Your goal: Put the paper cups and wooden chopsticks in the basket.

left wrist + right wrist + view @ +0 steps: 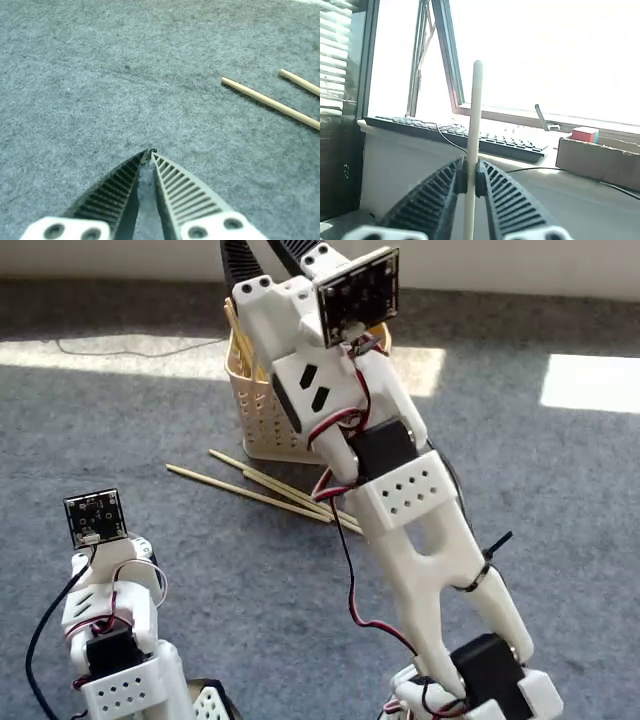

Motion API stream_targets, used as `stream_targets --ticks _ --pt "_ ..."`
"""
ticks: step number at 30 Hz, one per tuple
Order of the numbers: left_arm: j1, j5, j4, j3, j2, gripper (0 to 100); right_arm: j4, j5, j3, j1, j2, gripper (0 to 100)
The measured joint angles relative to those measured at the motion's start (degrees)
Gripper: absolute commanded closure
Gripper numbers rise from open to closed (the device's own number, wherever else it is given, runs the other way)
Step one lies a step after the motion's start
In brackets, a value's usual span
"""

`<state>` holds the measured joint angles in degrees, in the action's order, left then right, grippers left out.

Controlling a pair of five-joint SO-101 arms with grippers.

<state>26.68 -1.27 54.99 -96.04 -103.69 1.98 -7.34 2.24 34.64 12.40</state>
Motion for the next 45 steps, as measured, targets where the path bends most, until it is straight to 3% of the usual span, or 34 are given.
stream_targets --ticks 10,17,45 --pt "0.00 0.00 0.00 0.00 0.00 99 -0.44 0.00 -0.35 -1.49 -6.42 98.7" --pt "0.00 0.00 0.00 0.00 0.00 99 0.97 0.00 -1.76 -1.49 -6.51 89.3" --pt "0.00 0.00 0.00 0.00 0.00 99 42.81 0.00 -2.11 7.65 6.42 89.3"
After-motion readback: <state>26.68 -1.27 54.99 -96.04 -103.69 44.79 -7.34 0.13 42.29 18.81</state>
